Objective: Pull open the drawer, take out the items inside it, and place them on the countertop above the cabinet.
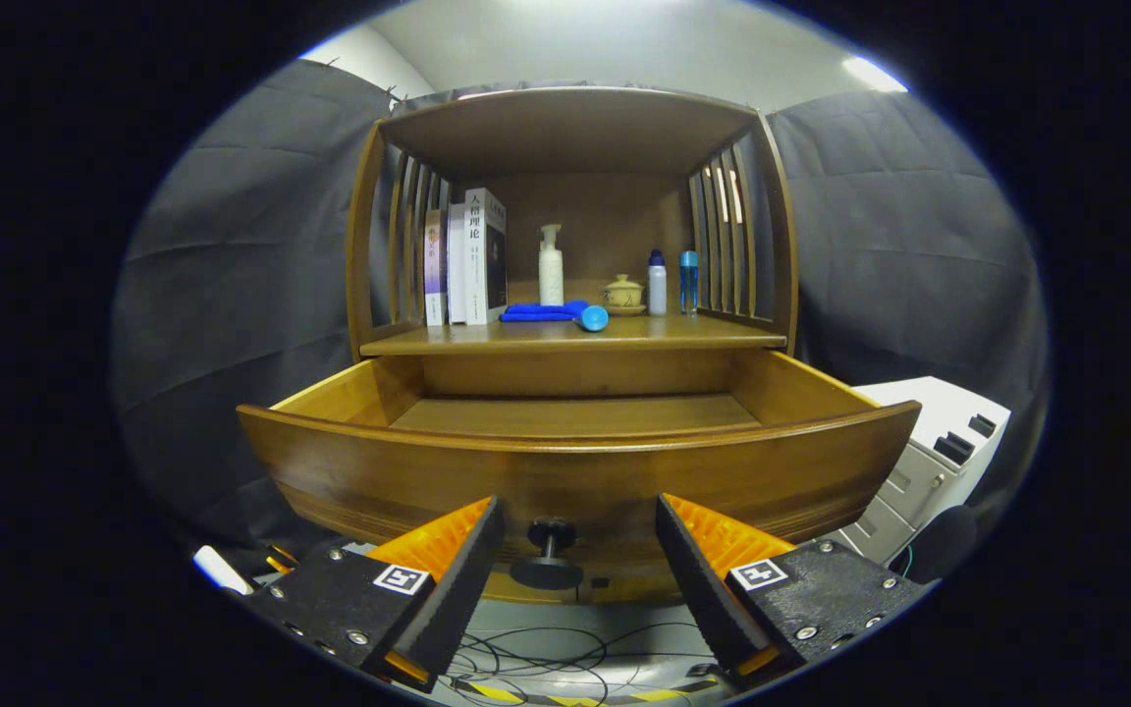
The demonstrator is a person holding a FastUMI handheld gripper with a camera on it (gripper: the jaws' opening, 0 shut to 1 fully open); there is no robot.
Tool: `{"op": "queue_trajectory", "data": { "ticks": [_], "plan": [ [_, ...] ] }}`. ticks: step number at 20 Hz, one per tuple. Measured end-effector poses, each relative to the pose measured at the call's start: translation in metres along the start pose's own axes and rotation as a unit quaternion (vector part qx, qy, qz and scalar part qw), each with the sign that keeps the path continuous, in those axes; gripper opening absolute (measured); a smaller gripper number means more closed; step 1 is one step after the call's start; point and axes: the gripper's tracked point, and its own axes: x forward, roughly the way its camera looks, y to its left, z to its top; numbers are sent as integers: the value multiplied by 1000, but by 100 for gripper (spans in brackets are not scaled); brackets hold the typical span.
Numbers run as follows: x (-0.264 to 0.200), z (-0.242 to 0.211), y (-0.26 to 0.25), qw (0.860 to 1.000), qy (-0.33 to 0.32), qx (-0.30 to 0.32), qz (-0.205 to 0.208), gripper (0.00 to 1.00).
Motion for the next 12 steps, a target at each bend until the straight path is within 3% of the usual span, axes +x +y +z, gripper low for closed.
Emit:
{"op": "queue_trajectory", "data": {
  "ticks": [2, 4, 12],
  "plan": [
    [4, 2, -7, 1000, -3, 9, -16, 96],
    [7, -9, 2, 1000, 11, 21, -12, 93],
    [19, 0, -6, 1000, 6, -4, -4, 95]
  ]
}}
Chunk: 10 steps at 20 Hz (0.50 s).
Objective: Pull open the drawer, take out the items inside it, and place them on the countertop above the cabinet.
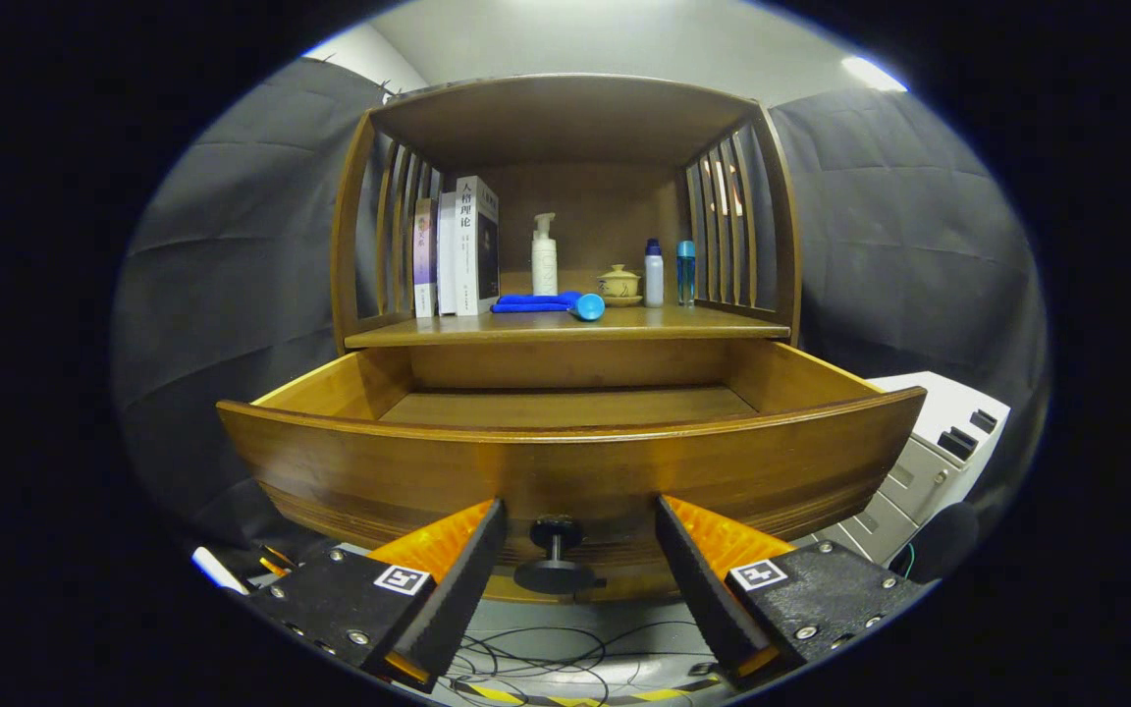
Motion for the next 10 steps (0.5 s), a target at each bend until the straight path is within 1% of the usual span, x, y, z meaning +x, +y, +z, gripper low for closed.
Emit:
{"op": "queue_trajectory", "data": {
  "ticks": [5, 7, 8, 9, 10],
  "plan": [
    [29, 9, -3, 1000, -3, -2, 4, 95],
    [44, 20, -1, 1000, -17, -1, 3, 95],
    [53, 17, 1, 1000, -2, -2, 3, 95],
    [61, 24, 1, 1000, -17, -2, 0, 95],
    [71, 22, 0, 1000, -6, -1, -3, 96]
  ]
}}
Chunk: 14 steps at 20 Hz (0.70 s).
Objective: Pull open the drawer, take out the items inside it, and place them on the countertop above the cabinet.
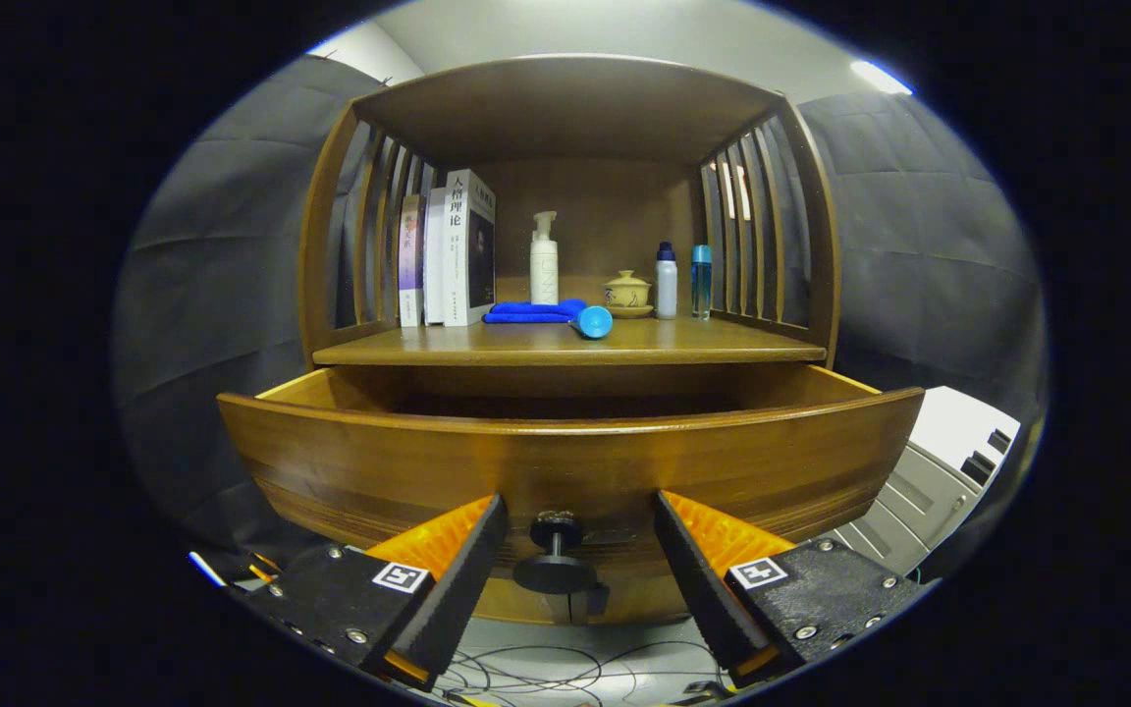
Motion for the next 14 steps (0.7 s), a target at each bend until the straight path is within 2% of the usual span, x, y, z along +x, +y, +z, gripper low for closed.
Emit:
{"op": "queue_trajectory", "data": {
  "ticks": [9, 14],
  "plan": [
    [85, 18, 3, 1000, -18, 3, 1, 95],
    [95, 22, 3, 1000, -27, 15, 2, 95]
  ]
}}
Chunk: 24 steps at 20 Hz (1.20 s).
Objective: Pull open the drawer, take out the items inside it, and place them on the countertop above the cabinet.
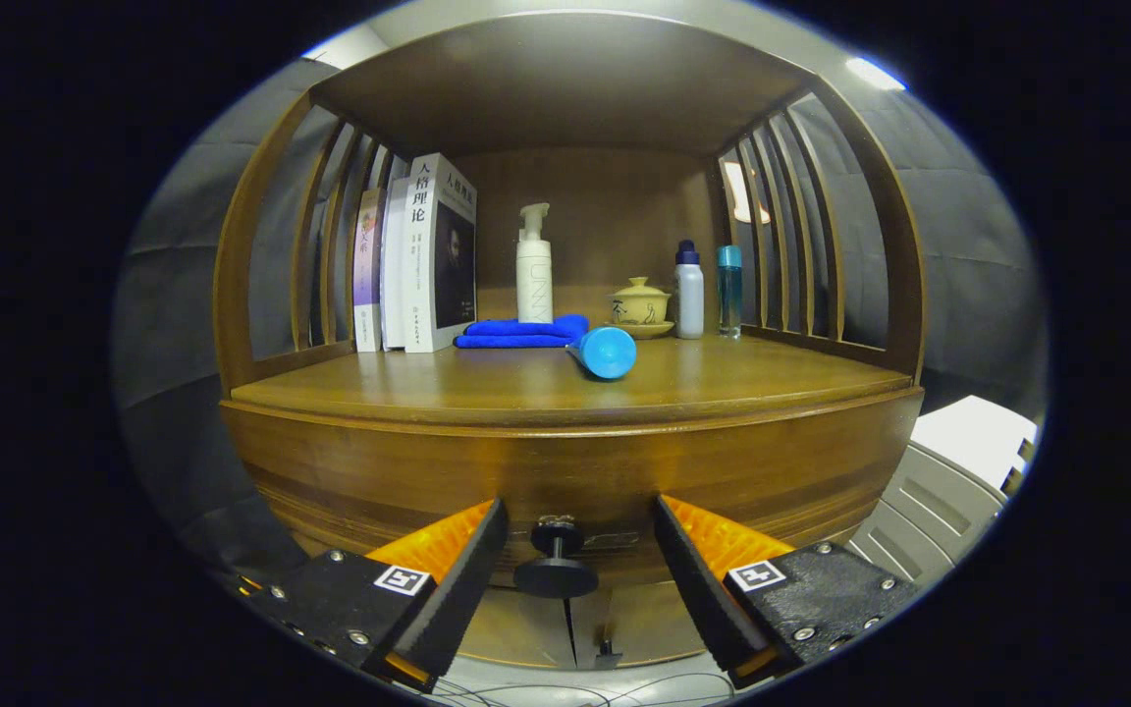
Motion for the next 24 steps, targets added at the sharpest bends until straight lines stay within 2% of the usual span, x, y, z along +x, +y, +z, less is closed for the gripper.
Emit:
{"op": "queue_trajectory", "data": {
  "ticks": [5, 10, 13, 15, 17, 20, 22, 24],
  "plan": [
    [-7, -5, -8, 999, 20, -27, 18, 94],
    [-48, 48, -18, 997, -36, -3, 72, 93],
    [-66, 96, -50, 997, -69, -16, 38, 93],
    [-76, 133, -61, 996, -90, -1, 28, 93],
    [-85, 168, -72, 994, -107, 13, 26, 93],
    [-97, 206, -74, 992, -116, 19, 56, 93],
    [-102, 224, -84, 991, -123, -16, 45, 93],
    [-110, 233, -92, 991, -118, -57, 11, 93]
  ]
}}
